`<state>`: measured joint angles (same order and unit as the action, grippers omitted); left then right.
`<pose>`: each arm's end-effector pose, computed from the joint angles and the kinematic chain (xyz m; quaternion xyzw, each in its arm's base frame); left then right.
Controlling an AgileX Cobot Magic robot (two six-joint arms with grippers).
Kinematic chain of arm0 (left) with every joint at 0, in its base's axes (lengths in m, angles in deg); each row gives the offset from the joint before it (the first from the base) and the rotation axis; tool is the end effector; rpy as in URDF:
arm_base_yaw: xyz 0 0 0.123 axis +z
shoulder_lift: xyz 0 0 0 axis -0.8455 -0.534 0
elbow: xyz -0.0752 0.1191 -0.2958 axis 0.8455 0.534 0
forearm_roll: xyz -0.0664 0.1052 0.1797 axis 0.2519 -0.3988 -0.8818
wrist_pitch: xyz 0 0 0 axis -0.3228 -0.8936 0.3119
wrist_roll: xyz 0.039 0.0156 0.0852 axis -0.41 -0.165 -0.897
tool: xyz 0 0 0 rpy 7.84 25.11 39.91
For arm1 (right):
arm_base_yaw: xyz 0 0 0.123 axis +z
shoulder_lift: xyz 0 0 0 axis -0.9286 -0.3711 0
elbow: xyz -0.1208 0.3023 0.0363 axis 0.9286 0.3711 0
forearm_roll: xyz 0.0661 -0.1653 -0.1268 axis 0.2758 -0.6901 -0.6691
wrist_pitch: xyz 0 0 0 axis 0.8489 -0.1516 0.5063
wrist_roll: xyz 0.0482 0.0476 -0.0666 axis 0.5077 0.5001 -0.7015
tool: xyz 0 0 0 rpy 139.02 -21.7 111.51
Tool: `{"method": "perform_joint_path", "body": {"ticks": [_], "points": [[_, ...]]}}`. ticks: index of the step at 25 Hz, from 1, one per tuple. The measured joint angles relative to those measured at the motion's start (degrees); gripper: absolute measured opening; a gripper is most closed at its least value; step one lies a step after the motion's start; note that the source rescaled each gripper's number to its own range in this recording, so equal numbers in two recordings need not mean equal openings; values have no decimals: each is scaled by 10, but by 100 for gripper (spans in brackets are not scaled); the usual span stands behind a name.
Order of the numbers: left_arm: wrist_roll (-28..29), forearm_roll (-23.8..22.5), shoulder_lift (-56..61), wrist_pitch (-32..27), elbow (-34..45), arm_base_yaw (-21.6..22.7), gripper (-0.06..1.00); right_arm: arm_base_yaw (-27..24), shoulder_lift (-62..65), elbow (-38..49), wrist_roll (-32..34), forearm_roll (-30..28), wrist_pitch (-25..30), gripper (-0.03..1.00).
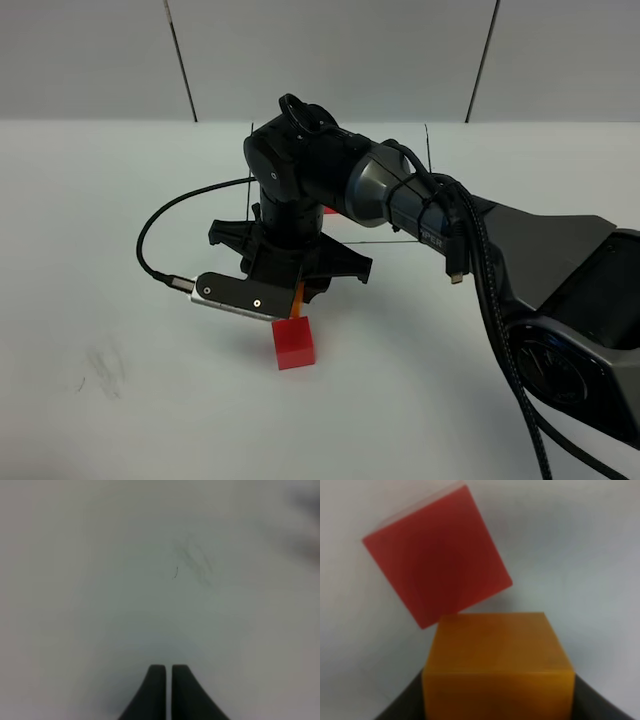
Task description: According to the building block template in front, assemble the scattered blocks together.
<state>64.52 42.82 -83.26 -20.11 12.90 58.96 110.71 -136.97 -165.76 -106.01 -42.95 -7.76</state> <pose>-0.0447 -0.0030 0.2725 -0.0372 0.9026 -0.0204 0.4283 0.3657 0.3351 0.1996 -0.9840 0.1560 -0.0536 0.0673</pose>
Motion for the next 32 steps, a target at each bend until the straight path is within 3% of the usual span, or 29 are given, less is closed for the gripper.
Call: {"method": "perform_joint_path", "body": {"ticks": [32], "points": [[0, -1, 0, 0, 0, 0, 0, 0, -18, -5, 0, -28, -13, 59]]}}
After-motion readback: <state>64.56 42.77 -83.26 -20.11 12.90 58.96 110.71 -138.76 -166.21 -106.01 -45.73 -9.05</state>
